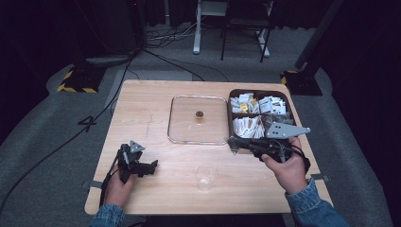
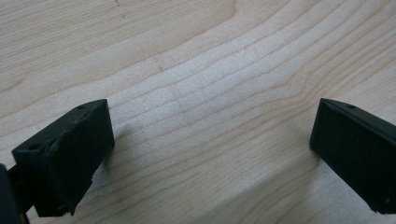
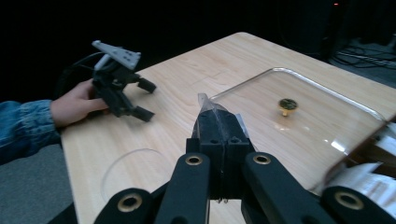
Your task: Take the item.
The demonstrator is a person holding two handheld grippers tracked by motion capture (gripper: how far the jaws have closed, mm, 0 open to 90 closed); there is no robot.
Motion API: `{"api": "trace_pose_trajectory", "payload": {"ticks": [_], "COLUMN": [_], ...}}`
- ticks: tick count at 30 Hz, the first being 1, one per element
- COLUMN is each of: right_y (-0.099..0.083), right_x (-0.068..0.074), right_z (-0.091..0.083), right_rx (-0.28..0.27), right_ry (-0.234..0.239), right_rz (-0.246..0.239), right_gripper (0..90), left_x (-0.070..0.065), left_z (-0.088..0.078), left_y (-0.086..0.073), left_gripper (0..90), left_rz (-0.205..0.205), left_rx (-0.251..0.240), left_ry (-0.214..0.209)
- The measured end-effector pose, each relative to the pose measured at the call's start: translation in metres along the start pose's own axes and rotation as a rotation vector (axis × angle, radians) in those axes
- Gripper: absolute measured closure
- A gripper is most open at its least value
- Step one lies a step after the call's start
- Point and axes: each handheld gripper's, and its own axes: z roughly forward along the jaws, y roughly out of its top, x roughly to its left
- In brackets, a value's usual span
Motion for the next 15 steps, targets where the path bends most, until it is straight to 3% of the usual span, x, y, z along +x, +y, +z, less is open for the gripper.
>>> {"api": "trace_pose_trajectory", "payload": {"ticks": [6, 15], "right_y": [0.002, -0.002], "right_x": [0.018, 0.033], "right_z": [0.009, 0.022], "right_rx": [0.000, 0.000], "right_ry": [0.055, 0.110], "right_rz": [-0.020, -0.024], "right_gripper": [90.0, 90.0], "left_x": [0.000, 0.000], "left_z": [0.000, 0.000], "left_y": [0.000, 0.000], "left_gripper": [0.1, 0.1], "left_rz": [0.000, 0.000], "left_rx": [0.000, -0.001], "left_ry": [0.000, 0.000]}}
